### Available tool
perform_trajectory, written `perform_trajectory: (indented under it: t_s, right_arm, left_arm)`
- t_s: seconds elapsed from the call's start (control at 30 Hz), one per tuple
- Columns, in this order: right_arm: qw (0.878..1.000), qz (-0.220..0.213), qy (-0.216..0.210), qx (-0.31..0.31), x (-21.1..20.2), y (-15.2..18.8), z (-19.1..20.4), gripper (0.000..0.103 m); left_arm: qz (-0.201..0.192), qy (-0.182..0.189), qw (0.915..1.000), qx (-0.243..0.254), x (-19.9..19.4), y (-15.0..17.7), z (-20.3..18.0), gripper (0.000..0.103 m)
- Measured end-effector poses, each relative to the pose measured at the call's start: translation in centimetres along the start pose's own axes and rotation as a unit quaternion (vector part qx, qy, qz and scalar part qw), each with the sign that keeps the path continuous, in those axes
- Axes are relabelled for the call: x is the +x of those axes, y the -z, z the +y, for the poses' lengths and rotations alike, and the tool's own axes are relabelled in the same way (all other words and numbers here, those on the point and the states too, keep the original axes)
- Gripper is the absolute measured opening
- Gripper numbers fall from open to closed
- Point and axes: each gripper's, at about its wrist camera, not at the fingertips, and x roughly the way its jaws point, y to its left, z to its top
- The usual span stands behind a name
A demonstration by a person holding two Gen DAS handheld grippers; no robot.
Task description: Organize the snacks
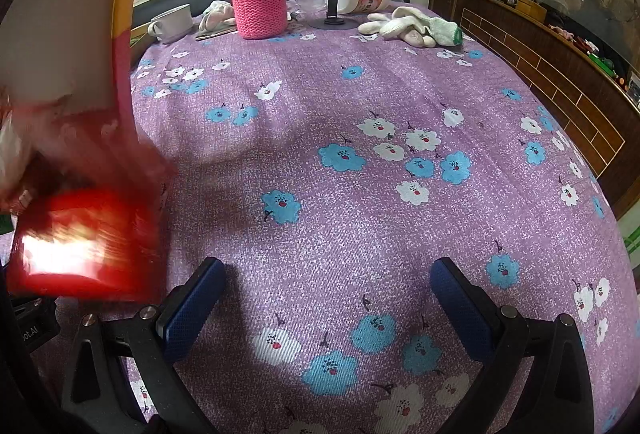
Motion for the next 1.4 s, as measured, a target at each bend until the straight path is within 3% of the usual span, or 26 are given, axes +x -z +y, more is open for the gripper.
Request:
perform_trajectory:
  t_s: [1.4]
  right_arm:
    - [1.0,0.0,0.0,0.0,0.01,0.03,0.04,0.103]
  left_arm:
    - [0.0,0.001,1.0,0.002,1.15,-0.17,-0.28,0.103]
